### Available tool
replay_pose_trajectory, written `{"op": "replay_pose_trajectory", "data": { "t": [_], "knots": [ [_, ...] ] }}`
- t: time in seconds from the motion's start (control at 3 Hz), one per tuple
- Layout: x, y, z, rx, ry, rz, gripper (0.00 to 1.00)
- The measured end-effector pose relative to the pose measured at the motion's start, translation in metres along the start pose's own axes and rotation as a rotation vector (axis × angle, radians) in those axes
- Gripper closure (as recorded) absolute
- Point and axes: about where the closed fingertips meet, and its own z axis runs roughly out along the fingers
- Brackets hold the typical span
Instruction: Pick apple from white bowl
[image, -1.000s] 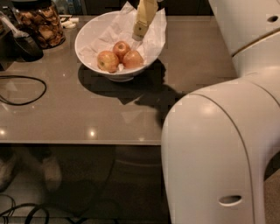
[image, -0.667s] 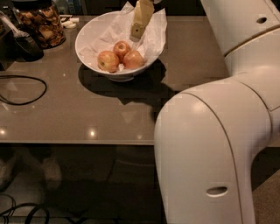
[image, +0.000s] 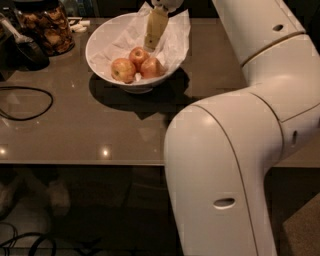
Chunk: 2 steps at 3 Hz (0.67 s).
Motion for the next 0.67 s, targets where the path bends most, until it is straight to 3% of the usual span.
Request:
{"op": "replay_pose_trajectory", "data": {
  "t": [0.67],
  "knots": [
    [-0.001, -0.001, 0.026, -0.038, 0.014, 0.008, 0.24]
  ]
}}
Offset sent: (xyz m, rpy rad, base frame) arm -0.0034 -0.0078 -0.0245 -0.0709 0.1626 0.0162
